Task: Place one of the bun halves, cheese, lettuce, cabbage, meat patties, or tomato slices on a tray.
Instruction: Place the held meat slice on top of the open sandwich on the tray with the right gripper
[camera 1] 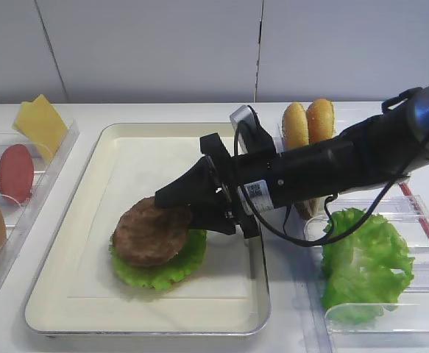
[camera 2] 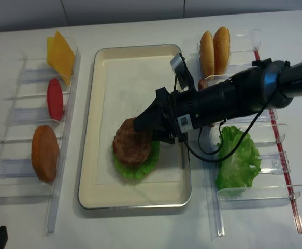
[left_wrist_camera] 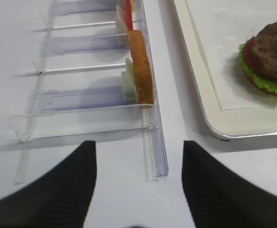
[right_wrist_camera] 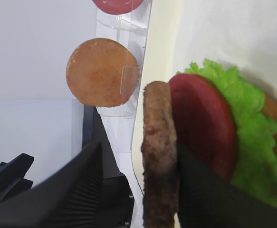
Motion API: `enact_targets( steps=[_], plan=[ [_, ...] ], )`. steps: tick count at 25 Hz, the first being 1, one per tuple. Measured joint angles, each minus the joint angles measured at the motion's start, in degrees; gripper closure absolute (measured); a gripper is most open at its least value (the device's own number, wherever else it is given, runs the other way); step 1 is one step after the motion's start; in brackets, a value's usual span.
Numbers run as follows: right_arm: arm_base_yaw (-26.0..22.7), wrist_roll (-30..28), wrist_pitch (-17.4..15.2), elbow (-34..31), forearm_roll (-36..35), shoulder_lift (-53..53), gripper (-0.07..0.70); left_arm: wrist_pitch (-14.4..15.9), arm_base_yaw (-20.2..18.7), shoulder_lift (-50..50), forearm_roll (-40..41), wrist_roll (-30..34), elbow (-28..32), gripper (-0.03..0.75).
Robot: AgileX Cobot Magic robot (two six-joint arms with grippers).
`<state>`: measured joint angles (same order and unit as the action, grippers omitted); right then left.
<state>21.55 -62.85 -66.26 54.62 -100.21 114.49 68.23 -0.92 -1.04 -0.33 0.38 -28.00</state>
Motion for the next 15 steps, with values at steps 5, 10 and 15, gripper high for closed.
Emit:
enact_targets(
  steps=[5,10,15],
  plan=[
    [0.0,0.2,0.0,0.0,0.0,0.0,0.266,0.0,0.0,0.0,0.0,0.0,0.0,0.307],
    [0.0,0.5,0.0,0.0,0.1,0.0,0.266,0.0,0.0,0.0,0.0,0.0,0.0,0.307],
    [0.0,1.6,-0.2,0.4,1.4,0.0,0.266,0.0,0.0,0.0,0.0,0.0,0.0,0.307]
  ],
)
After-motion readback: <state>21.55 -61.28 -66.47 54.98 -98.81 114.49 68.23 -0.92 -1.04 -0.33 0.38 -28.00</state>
